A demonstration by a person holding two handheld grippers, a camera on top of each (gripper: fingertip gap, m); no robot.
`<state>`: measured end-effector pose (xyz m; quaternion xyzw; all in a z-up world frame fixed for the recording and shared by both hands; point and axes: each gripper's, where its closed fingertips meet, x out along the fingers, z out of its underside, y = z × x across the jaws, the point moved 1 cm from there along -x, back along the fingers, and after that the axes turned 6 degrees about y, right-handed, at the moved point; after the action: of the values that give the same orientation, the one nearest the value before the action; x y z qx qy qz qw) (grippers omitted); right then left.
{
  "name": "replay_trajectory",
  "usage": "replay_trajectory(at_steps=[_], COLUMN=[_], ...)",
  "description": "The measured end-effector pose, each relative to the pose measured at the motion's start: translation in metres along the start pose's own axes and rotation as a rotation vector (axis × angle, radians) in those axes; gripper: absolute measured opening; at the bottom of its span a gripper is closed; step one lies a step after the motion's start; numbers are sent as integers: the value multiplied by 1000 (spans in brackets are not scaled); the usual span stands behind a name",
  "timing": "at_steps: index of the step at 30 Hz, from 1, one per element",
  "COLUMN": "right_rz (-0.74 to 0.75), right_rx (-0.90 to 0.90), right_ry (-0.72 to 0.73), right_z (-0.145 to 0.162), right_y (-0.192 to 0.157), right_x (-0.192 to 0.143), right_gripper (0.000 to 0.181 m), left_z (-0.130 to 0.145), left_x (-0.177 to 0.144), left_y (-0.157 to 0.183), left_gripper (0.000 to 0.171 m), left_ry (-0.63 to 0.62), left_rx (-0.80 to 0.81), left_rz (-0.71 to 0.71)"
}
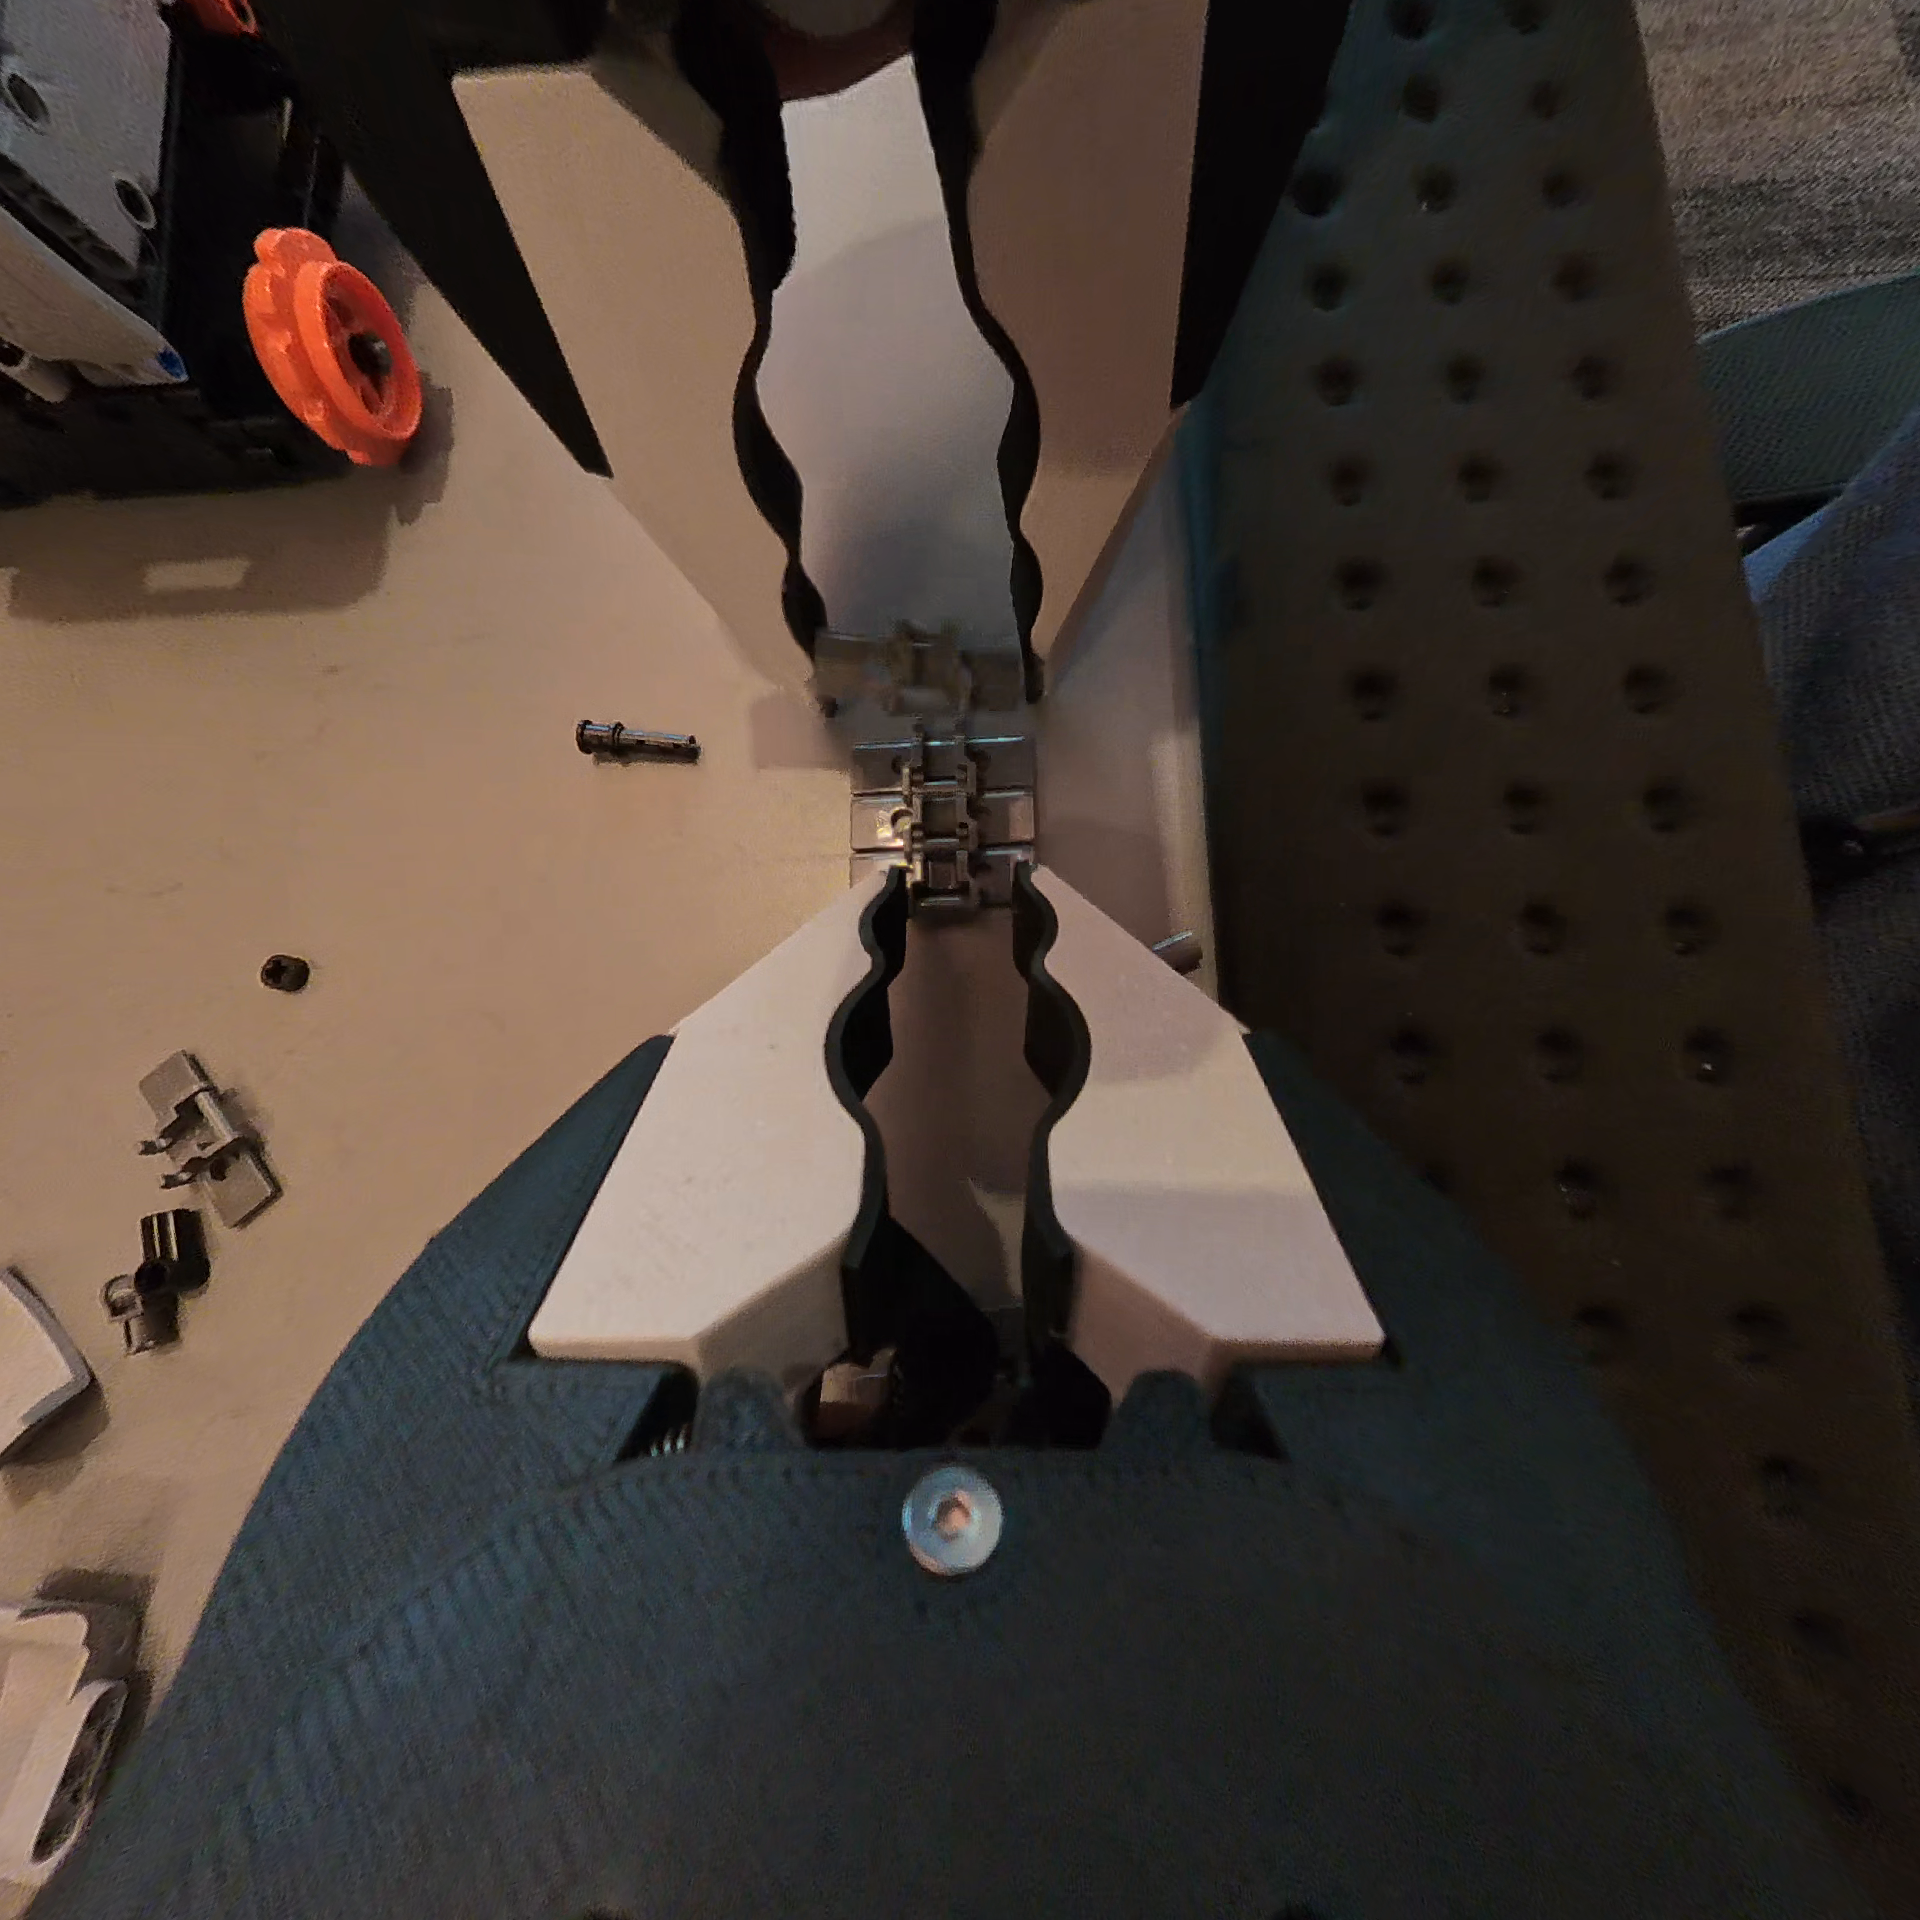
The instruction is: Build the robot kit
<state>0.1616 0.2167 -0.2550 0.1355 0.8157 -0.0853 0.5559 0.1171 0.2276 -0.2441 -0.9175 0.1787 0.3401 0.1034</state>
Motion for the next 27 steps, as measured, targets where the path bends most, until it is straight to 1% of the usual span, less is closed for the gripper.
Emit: replay_trajectory(at_steps=[2,4,8,14,16,18,24,27], right_rz=[3,-8,2,42,64,57,62,38], right_rx=[-5,0,-13,1,7,22,26,23], right_ry=[-12,-18,-15,111,133,162,224,217], right_z=[1,2,5,1,1,1,-3,-4], right_y=[0,-2,-2,-1,1,0,0,-4], right_x=[0,0,-2,-8,-5,-4,-9,-6], right_gripper=[43,40,44,31,18,12,11,12], left_z=[1,2,5,4,6,7,7,8], left_x=[0,1,1,0,1,2,4,5], left_y=[0,1,-1,-3,-3,-2,-1,-1], left_gripper=[20,20,20,19,19,19,18,17], left_ry=[-4,-11,-27,-34,-44,-50,-57,-62], left_rx=[4,3,20,46,48,49,58,62], left_rz=[0,4,-9,-29,-28,-25,-28,-30])
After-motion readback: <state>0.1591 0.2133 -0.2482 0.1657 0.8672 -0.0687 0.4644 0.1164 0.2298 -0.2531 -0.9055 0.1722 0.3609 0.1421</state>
